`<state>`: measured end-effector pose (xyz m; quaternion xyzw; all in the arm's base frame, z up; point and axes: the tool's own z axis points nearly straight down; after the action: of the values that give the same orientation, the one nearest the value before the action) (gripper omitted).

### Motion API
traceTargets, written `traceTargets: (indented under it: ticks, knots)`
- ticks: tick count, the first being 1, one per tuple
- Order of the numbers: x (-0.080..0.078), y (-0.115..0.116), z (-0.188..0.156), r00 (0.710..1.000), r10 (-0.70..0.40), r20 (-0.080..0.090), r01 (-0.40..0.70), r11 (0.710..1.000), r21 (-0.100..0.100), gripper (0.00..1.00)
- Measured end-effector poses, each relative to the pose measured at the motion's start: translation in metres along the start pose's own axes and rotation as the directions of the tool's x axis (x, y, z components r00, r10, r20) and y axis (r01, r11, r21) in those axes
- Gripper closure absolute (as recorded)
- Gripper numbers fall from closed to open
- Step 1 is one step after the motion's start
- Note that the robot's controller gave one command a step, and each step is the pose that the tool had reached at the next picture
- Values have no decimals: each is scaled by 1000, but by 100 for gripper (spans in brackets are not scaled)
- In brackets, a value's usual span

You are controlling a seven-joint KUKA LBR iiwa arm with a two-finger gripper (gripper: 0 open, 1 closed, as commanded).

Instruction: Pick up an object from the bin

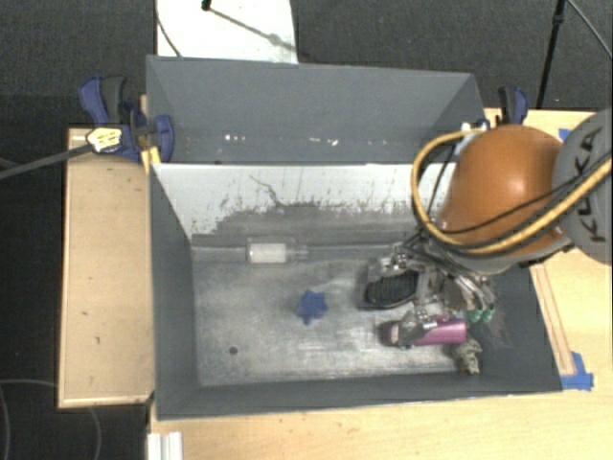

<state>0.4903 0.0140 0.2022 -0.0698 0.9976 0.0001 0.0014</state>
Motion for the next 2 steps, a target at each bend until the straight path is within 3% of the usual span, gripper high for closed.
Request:
traceTargets:
  ticks: [1,2]
  knots:
    - [-44,-63,127,996,-87,-7,87,996,-4,0]
    - [-29,-100,131,994,114,-3,-114,993,-8,0]
